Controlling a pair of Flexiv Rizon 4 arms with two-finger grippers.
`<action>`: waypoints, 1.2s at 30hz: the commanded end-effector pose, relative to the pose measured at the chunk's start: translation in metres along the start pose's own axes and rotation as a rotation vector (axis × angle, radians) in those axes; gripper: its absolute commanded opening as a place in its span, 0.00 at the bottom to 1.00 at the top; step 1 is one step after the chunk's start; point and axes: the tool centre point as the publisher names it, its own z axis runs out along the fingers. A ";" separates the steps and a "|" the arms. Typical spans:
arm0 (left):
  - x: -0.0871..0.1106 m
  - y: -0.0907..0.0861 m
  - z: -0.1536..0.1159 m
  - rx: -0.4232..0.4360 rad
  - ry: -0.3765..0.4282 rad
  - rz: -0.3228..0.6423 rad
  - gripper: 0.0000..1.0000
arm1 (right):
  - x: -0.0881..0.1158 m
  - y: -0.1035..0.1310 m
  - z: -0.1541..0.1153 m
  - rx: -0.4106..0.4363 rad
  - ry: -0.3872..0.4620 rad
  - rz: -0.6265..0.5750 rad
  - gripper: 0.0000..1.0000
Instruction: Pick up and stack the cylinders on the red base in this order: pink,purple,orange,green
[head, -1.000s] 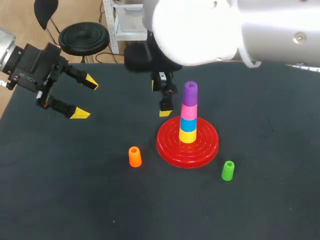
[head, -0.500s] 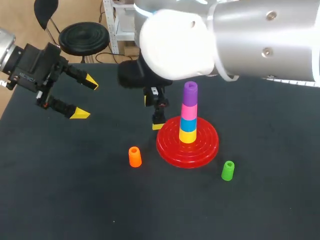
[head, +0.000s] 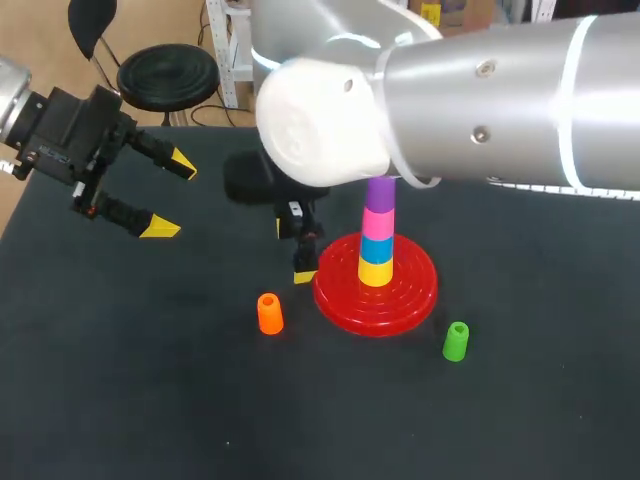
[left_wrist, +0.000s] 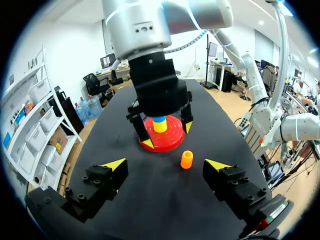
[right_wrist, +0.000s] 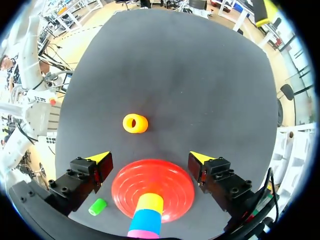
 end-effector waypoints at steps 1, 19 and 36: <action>0.001 -0.001 0.000 -0.004 -0.002 0.003 1.00 | -0.004 -0.006 0.006 -0.016 -0.003 -0.008 1.00; 0.001 -0.001 0.000 -0.004 -0.002 0.003 1.00 | -0.014 0.006 0.033 0.020 -0.010 -0.013 1.00; 0.001 -0.001 0.000 -0.004 -0.002 0.003 1.00 | -0.018 0.020 0.038 0.047 -0.009 -0.016 1.00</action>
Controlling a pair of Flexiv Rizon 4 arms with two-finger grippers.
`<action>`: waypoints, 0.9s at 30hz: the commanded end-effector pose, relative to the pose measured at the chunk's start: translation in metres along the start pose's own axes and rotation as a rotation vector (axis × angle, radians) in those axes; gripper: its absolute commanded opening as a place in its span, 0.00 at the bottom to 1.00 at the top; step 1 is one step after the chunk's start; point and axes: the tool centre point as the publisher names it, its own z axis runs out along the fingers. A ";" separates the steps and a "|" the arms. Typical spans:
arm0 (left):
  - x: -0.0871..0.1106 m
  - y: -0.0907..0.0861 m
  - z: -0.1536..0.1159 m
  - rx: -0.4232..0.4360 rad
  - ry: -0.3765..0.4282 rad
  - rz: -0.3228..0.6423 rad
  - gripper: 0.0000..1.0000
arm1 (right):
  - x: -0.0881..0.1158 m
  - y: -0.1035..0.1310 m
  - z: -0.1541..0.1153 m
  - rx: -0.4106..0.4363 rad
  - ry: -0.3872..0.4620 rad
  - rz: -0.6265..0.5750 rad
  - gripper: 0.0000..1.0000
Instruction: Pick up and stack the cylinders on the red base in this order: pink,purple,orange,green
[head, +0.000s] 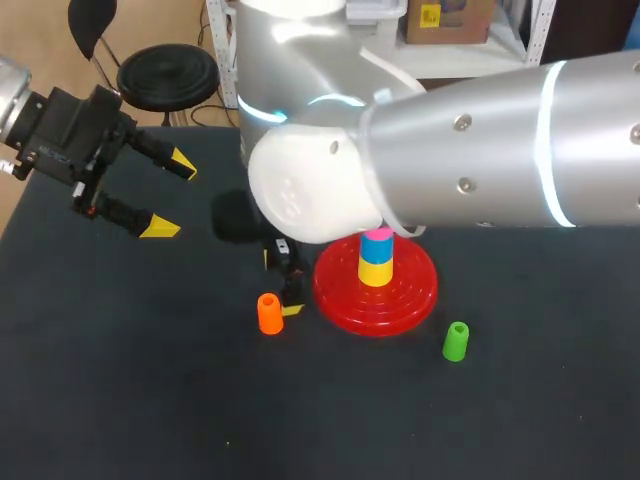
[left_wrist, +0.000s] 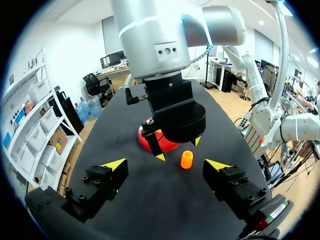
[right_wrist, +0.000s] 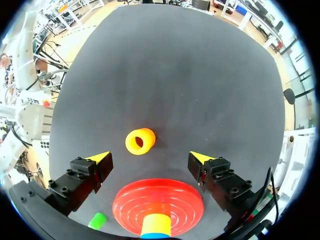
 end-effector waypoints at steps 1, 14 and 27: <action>0.001 -0.001 0.000 -0.004 -0.002 0.003 1.00 | 0.000 0.006 0.001 0.027 0.003 0.001 1.00; 0.001 -0.001 0.000 -0.004 -0.002 0.003 1.00 | -0.012 0.009 0.016 0.054 0.020 0.006 1.00; 0.001 -0.001 0.000 -0.004 -0.002 0.003 1.00 | -0.012 0.008 0.016 0.074 0.025 0.007 1.00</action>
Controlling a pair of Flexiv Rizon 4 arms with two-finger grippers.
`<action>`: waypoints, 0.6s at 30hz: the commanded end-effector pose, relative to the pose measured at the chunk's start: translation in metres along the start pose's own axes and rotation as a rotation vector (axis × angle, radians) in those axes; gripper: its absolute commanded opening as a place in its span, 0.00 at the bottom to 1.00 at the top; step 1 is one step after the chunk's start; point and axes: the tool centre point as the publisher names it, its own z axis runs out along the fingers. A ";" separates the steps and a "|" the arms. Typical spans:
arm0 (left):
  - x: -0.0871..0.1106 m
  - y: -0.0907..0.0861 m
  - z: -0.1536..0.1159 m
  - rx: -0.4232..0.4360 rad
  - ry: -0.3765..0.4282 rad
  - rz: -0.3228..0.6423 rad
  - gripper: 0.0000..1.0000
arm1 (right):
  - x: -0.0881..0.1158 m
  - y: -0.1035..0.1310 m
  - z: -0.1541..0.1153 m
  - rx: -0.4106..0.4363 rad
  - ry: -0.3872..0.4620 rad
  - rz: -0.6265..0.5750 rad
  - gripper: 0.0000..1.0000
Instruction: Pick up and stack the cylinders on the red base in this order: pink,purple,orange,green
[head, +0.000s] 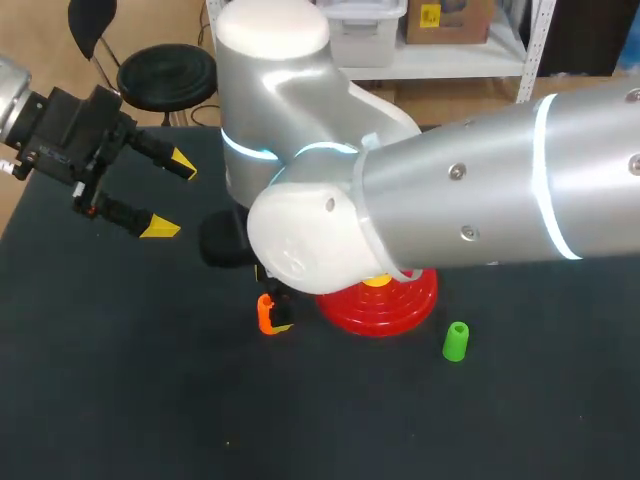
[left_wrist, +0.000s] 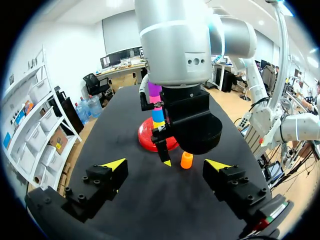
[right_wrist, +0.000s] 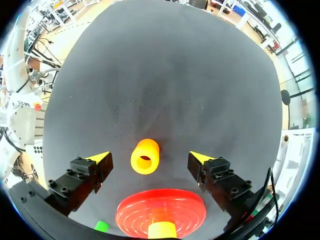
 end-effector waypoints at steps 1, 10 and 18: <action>0.001 -0.001 0.000 -0.004 -0.002 0.003 1.00 | 0.002 0.002 0.000 0.008 -0.007 -0.001 1.00; 0.001 -0.001 0.000 -0.004 -0.002 0.003 1.00 | 0.001 0.000 0.000 0.011 -0.006 -0.003 1.00; 0.001 -0.001 0.000 -0.004 -0.002 0.003 1.00 | -0.003 0.000 0.002 0.006 -0.011 -0.013 1.00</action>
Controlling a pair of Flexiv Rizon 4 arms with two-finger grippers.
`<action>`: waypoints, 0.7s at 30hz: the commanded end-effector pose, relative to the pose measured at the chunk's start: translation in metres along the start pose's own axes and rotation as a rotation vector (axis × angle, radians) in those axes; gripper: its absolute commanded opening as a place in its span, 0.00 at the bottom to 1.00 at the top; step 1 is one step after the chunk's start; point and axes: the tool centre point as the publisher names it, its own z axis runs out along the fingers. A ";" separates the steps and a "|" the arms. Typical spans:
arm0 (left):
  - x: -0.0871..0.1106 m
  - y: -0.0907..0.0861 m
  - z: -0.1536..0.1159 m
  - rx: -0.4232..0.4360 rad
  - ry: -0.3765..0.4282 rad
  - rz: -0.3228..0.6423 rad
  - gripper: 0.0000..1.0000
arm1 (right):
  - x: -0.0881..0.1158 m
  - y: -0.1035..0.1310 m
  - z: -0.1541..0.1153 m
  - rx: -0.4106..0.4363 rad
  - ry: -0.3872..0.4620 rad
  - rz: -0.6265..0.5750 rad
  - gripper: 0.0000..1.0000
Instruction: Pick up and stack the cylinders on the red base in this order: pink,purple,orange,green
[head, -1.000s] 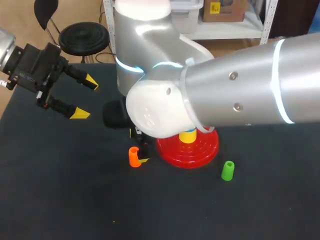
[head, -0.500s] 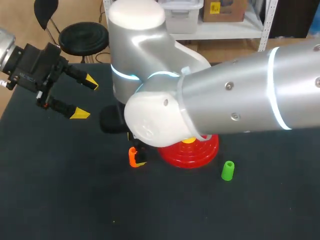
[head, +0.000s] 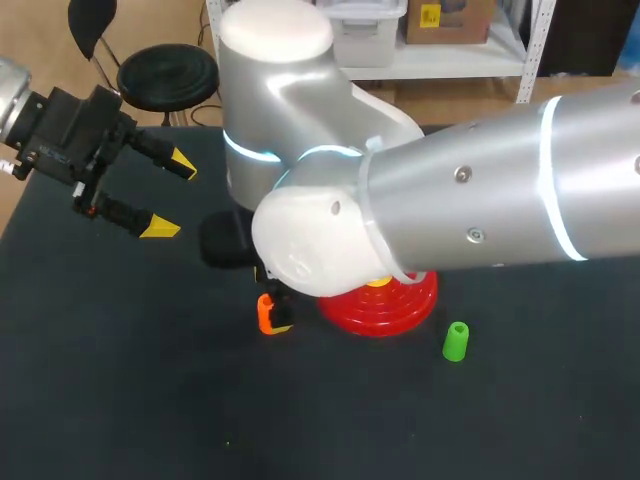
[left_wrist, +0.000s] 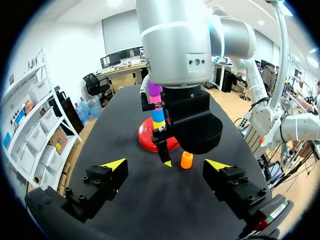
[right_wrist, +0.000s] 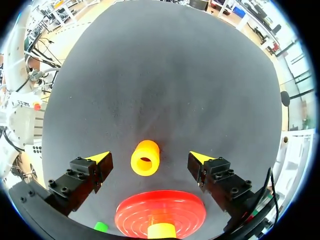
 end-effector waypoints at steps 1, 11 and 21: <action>0.001 -0.001 0.000 -0.004 -0.002 0.003 1.00 | -0.001 -0.001 0.001 -0.001 -0.002 -0.004 1.00; 0.001 -0.001 0.000 -0.004 -0.002 0.003 1.00 | -0.004 -0.002 0.003 -0.007 -0.003 -0.011 1.00; 0.001 -0.001 0.000 -0.004 -0.002 0.003 1.00 | -0.008 -0.001 0.003 -0.006 -0.007 -0.017 1.00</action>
